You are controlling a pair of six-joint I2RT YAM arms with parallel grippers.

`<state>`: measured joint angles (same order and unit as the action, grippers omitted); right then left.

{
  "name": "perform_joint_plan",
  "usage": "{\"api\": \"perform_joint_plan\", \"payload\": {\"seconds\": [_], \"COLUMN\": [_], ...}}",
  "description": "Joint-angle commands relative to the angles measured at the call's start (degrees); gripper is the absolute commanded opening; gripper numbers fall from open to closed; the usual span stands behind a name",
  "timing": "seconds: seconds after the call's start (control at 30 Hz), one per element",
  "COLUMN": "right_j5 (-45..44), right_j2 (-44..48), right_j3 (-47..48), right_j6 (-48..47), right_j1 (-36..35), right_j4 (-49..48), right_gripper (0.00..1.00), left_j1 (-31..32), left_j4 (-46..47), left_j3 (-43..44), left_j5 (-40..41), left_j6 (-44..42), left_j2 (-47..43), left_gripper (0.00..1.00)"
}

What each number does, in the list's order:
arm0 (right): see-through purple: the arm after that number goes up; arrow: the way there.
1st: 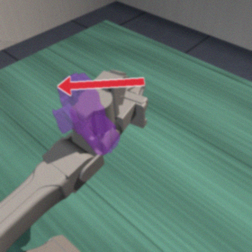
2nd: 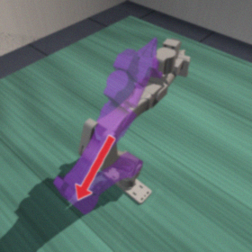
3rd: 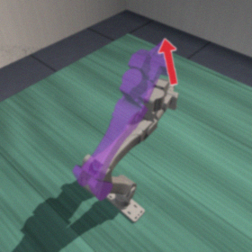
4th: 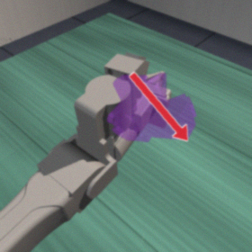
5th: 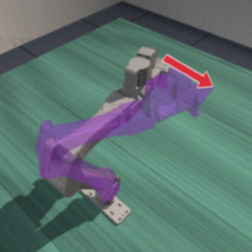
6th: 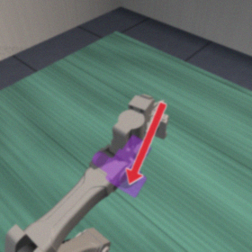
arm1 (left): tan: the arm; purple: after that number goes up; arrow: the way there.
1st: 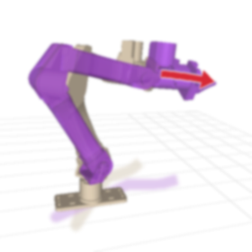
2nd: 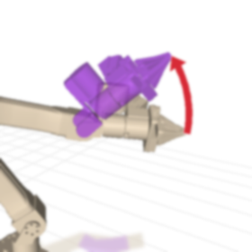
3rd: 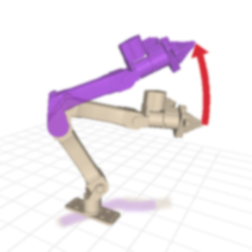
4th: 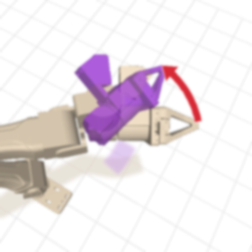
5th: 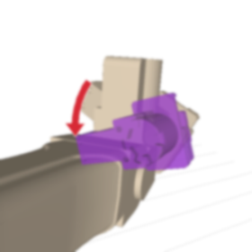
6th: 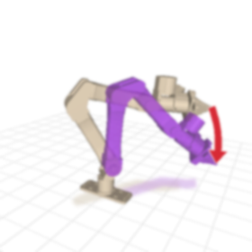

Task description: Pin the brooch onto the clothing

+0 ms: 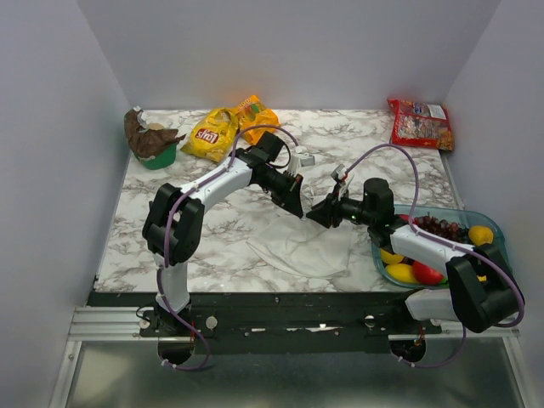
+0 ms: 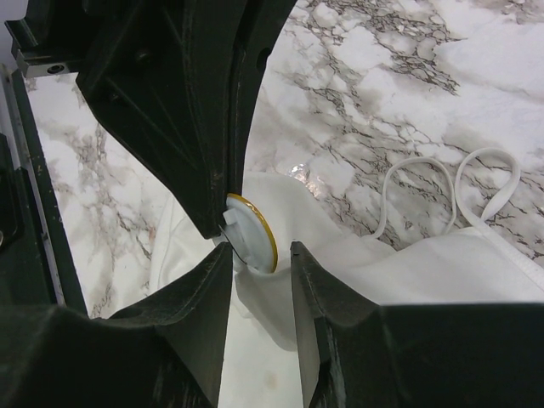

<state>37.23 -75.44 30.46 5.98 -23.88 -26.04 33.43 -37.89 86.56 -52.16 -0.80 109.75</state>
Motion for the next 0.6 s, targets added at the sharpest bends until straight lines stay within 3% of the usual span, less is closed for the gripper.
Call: {"api": "perform_joint_plan", "payload": {"seconds": [0.0, 0.57], "right_j5": [1.09, 1.79], "right_j2": [-0.5, -2.87], "right_j3": [0.83, 1.97], "right_j6": [0.09, -0.09], "right_j1": [0.5, 0.59], "right_j4": [-1.38, -1.47], "right_gripper": [0.41, 0.38], "left_j1": [0.41, 1.46], "left_j4": [-1.05, -1.31], "left_j3": [1.24, 1.41], "left_j5": [-1.54, -1.8], "left_j6": [-0.87, -1.4], "left_j2": [0.64, 0.9], "left_gripper": [0.0, 0.0]}}
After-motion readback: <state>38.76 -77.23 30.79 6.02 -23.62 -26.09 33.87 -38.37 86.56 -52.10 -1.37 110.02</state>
